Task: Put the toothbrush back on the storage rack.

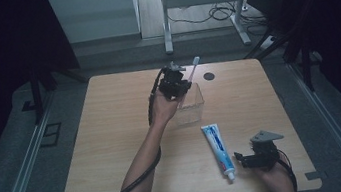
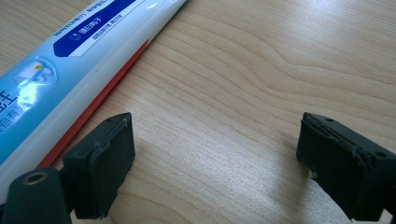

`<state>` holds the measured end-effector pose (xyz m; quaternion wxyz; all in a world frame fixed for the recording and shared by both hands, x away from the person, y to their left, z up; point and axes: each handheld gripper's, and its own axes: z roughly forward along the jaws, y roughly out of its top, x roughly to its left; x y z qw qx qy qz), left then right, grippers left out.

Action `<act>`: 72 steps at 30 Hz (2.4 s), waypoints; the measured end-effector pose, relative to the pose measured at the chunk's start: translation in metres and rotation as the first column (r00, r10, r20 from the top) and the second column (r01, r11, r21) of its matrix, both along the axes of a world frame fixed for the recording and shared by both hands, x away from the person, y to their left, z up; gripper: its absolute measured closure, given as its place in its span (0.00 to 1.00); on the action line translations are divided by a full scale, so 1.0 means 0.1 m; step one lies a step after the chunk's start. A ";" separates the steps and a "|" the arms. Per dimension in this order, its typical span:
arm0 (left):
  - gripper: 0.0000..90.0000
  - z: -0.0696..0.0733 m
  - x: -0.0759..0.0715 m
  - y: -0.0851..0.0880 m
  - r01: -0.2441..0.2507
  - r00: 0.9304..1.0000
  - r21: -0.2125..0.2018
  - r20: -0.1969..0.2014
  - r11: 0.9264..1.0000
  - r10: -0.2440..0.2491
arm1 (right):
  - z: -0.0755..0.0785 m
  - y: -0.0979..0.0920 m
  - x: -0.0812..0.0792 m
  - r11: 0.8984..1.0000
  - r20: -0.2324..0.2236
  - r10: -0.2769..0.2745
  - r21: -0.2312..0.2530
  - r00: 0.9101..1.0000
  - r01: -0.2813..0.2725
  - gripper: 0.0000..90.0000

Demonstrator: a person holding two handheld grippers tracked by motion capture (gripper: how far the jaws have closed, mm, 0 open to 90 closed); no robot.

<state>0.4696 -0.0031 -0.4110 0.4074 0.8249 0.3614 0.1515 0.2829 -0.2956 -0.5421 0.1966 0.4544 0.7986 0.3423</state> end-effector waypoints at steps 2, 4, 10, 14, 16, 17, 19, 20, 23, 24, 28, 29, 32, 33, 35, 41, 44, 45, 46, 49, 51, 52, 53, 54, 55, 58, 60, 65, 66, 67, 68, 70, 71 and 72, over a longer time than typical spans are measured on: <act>0.88 -0.03 0.00 -0.01 0.001 1.000 0.003 -0.001 1.000 -0.001 | 0.00 0.00 0.00 1.000 0.002 0.001 -0.002 1.000 -0.001 0.12; 0.88 -0.07 0.00 -0.03 -0.001 1.000 0.005 -0.003 1.000 0.001 | 0.00 0.00 0.00 1.000 0.000 0.000 0.000 1.000 0.000 0.12; 0.88 -0.13 0.01 -0.05 -0.006 1.000 0.007 -0.004 1.000 0.006 | 0.00 0.00 0.00 1.000 -0.001 0.001 -0.001 1.000 -0.001 0.12; 0.88 -0.18 0.00 -0.06 -0.010 1.000 0.011 -0.007 1.000 0.010 | 0.00 0.00 0.00 1.000 0.000 0.001 -0.001 1.000 -0.001 0.12; 0.88 -0.23 -0.01 -0.07 -0.011 1.000 0.018 -0.007 1.000 0.011 | 0.00 0.00 0.00 1.000 -0.001 0.001 0.000 1.000 -0.001 0.12; 0.88 -0.25 -0.01 -0.07 -0.011 1.000 0.019 -0.009 1.000 0.011 | 0.00 0.00 0.00 1.000 -0.003 -0.003 0.001 1.000 0.003 0.12; 0.88 -0.28 -0.01 -0.08 -0.013 1.000 0.020 -0.013 1.000 0.013 | 0.00 0.00 0.00 1.000 0.000 0.000 0.000 1.000 0.000 0.12; 0.88 -0.28 -0.01 -0.08 -0.013 1.000 0.020 -0.013 1.000 0.013 | 0.00 0.00 0.00 1.000 0.000 0.000 0.000 1.000 0.000 0.12; 0.88 -0.31 -0.01 -0.09 -0.011 1.000 0.031 -0.015 0.999 0.012 | 0.00 0.00 0.00 1.000 -0.001 0.000 0.000 1.000 0.000 0.12; 0.88 -0.32 -0.01 -0.09 -0.012 1.000 0.032 -0.016 0.999 0.012 | 0.00 0.00 0.00 1.000 -0.001 0.000 0.000 1.000 0.000 0.12; 0.88 -0.35 -0.01 -0.11 -0.008 1.000 0.045 -0.020 0.999 0.009 | 0.00 0.00 0.00 1.000 0.000 0.001 -0.001 1.000 -0.001 0.12; 0.88 -0.36 -0.02 -0.11 -0.008 1.000 0.051 -0.019 0.999 0.009 | 0.00 0.00 0.00 1.000 -0.001 0.002 -0.001 1.000 -0.002 0.12; 0.88 -0.39 -0.02 -0.12 -0.010 1.000 0.059 -0.019 0.998 0.012 | 0.00 0.00 0.00 1.000 -0.001 0.001 0.000 1.000 -0.001 0.12; 0.88 -0.39 -0.02 -0.12 -0.010 1.000 0.066 -0.018 0.998 0.011 | 0.00 0.00 0.00 1.000 -0.001 0.000 0.000 1.000 0.000 0.12; 0.88 -0.40 -0.02 -0.13 -0.009 1.000 0.074 -0.017 0.997 0.010 | 0.00 0.00 0.00 1.000 -0.001 0.001 0.000 1.000 -0.001 0.12; 0.88 -0.41 -0.04 -0.16 -0.007 1.000 0.106 -0.008 0.994 0.008 | 0.00 0.00 0.00 1.000 -0.003 -0.001 0.001 1.000 0.001 0.12; 0.88 -0.41 -0.04 -0.17 -0.005 1.000 0.115 -0.013 0.993 0.007 | 0.00 0.00 0.00 1.000 -0.001 0.001 0.000 1.000 -0.001 0.12; 0.88 -0.41 -0.04 -0.17 -0.005 1.000 0.122 -0.016 0.992 0.007 | 0.00 0.00 0.00 1.000 -0.001 0.001 0.000 1.000 -0.001 0.12; 0.88 -0.41 -0.04 -0.17 -0.005 1.000 0.122 -0.016 0.992 0.007 | 0.00 0.00 0.00 1.000 -0.001 0.001 0.000 1.000 -0.001 0.12; 0.88 -0.42 -0.04 -0.19 -0.007 1.000 0.137 -0.028 0.991 0.011 | 0.00 0.00 0.00 1.000 -0.001 0.001 0.000 1.000 -0.001 0.12; 0.88 -0.42 -0.04 -0.19 -0.007 0.999 0.143 -0.031 0.990 0.011 | 0.00 0.00 0.00 1.000 -0.001 0.001 -0.001 1.000 -0.001 0.12; 0.88 -0.43 -0.04 -0.20 -0.009 0.999 0.146 -0.035 0.989 0.015 | 0.00 0.00 0.00 1.000 -0.001 0.001 -0.001 1.000 -0.001 0.12; 0.88 -0.43 -0.04 -0.20 -0.012 0.999 0.150 -0.042 0.989 0.018 | 0.00 0.00 0.00 1.000 -0.001 0.001 0.000 1.000 -0.001 0.12; 0.88 -0.43 -0.04 -0.20 -0.014 0.999 0.157 -0.045 0.988 0.022 | 0.00 0.00 0.00 1.000 -0.001 0.001 0.000 1.000 -0.001 0.12; 0.88 -0.43 -0.04 -0.20 -0.018 0.998 0.165 -0.048 0.986 0.026 | 0.00 0.00 0.00 1.000 -0.001 0.001 0.000 1.000 -0.001 0.12; 0.88 -0.45 -0.03 -0.19 -0.028 0.998 0.174 -0.058 0.984 0.039 | 0.00 0.00 0.00 1.000 -0.001 0.000 0.000 1.000 0.000 0.12; 0.87 -0.44 -0.03 -0.19 -0.028 0.997 0.176 -0.062 0.984 0.040 | 0.00 0.00 0.00 1.000 -0.001 0.001 0.000 1.000 -0.001 0.12; 0.86 -0.44 -0.04 -0.20 -0.028 0.997 0.190 -0.061 0.981 0.040 | 0.00 0.00 0.00 1.000 -0.001 0.001 0.000 1.000 -0.001 0.12; 0.84 -0.44 -0.04 -0.20 -0.030 0.997 0.181 -0.065 0.983 0.043 | 0.00 0.00 0.00 1.000 -0.001 0.001 0.000 1.000 -0.001 0.12; 0.83 -0.44 -0.04 -0.20 -0.030 0.997 0.181 -0.065 0.983 0.043 | 0.00 0.00 0.00 1.000 -0.001 0.001 0.000 1.000 -0.001 0.12; 0.82 -0.44 -0.04 -0.20 -0.031 0.997 0.180 -0.066 0.983 0.044 | 0.00 0.00 0.00 1.000 -0.001 0.001 -0.001 1.000 -0.001 0.12; 0.81 -0.44 -0.04 -0.21 -0.031 0.997 0.181 -0.068 0.983 0.044 | 0.00 0.00 0.00 1.000 -0.001 0.001 -0.001 1.000 -0.001 0.12; 0.80 -0.44 -0.04 -0.20 -0.032 0.997 0.179 -0.069 0.983 0.045 | 0.00 0.00 0.00 1.000 -0.001 0.001 -0.001 1.000 -0.001 0.12; 0.80 -0.44 -0.04 -0.20 -0.033 0.997 0.178 -0.069 0.983 0.046 | 0.00 0.00 0.00 1.000 -0.001 0.001 0.000 1.000 -0.001 0.12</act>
